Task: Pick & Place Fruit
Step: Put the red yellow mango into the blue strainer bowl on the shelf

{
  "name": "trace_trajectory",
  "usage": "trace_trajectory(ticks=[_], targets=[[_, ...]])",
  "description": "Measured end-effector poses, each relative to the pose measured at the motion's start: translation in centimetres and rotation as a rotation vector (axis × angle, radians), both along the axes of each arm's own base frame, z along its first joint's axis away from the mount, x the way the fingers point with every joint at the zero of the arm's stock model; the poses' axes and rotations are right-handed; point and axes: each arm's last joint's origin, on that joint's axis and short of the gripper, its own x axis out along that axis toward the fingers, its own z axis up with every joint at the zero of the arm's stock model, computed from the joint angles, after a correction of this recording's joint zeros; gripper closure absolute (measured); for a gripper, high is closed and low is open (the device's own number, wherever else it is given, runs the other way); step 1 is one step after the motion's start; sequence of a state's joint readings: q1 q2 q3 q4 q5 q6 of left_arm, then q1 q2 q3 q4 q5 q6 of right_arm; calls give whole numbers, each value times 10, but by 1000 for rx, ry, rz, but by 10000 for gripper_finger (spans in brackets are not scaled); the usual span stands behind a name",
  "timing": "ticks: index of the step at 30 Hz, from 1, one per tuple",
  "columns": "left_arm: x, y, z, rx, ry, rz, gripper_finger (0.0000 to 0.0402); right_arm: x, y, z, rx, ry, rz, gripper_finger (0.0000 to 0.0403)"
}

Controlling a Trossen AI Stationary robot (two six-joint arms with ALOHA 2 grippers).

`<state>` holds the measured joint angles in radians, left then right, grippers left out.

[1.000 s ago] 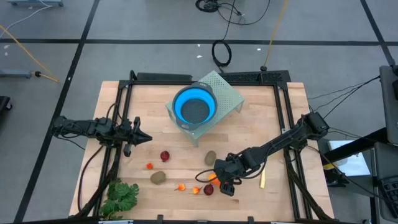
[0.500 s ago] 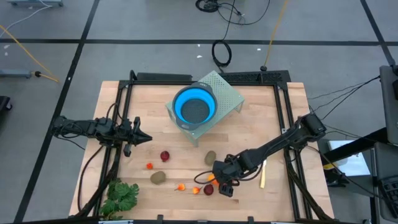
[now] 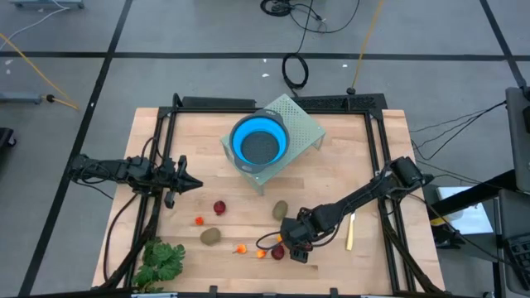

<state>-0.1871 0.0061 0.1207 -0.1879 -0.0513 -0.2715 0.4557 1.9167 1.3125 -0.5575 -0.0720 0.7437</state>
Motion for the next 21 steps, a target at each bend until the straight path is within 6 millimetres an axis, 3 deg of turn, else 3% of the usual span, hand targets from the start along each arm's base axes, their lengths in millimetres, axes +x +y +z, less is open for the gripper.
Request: trace_trajectory(ticks=[21], targets=[[0,0,0,6,2,0,382,1,0,0,-15,-19,-6,6]])
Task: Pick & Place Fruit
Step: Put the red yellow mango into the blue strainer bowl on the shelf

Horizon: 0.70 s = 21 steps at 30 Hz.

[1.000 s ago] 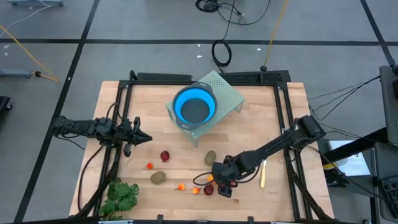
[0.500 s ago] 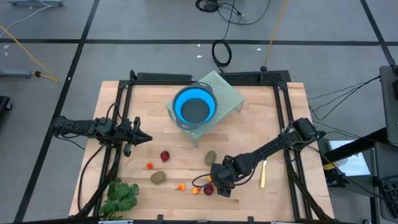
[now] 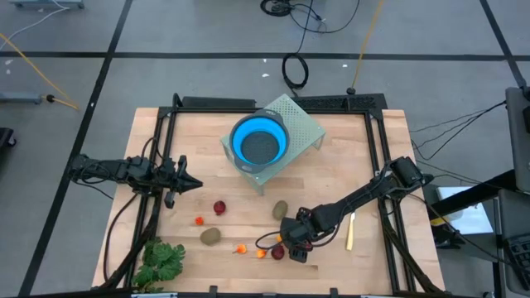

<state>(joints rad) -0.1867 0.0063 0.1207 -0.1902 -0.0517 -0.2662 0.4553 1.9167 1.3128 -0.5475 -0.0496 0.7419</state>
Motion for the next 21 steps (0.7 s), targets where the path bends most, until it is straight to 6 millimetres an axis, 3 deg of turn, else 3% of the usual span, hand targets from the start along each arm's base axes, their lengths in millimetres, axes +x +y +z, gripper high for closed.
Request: trace_trajectory(ticks=[21], targets=[[0,0,0,0,0,0,382,1,-2,0,-3,1,-2,11]])
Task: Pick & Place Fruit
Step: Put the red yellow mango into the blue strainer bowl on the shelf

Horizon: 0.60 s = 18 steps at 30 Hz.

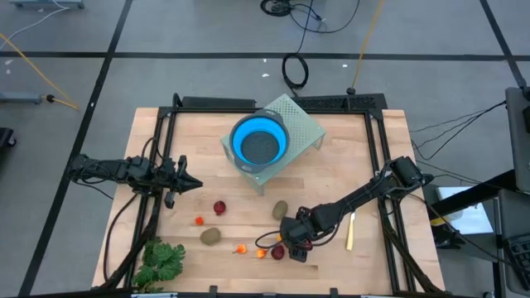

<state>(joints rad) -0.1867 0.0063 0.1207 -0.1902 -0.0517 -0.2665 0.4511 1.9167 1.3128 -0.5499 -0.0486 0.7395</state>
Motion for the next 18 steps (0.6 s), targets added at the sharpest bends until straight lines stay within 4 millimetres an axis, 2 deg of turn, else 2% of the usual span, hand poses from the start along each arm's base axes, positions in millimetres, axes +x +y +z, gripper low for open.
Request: trace_trajectory(ticks=[9,18], targets=[[0,0,0,1,0,0,382,-1,0,-1,-19,-4,-15,17],[0,0,0,1,-1,2,382,-6,-1,-9,-8,16,-58,114]])
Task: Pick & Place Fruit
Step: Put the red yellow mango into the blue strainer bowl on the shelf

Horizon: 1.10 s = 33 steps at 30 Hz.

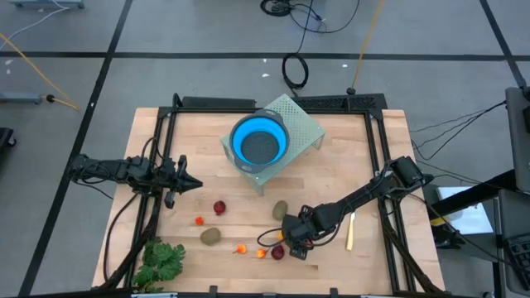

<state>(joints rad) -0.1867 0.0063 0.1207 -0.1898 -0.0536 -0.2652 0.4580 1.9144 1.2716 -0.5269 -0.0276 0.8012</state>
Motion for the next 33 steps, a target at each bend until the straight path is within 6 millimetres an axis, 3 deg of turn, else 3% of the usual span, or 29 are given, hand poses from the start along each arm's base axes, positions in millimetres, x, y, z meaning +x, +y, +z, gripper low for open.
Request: trace_trajectory(ticks=[6,13,18,27,33], targets=[[0,0,0,0,0,0,382,0,1,0,19,3,10,164],[0,0,0,0,0,1,382,-1,3,8,67,2,27,160],[0,0,0,-1,-5,0,382,-6,1,35,140,-37,18,166],[0,0,1,-4,-12,1,382,-31,-14,102,200,-178,-92,166],[0,0,1,-5,-15,1,382,-49,-24,130,197,-236,-150,166]])
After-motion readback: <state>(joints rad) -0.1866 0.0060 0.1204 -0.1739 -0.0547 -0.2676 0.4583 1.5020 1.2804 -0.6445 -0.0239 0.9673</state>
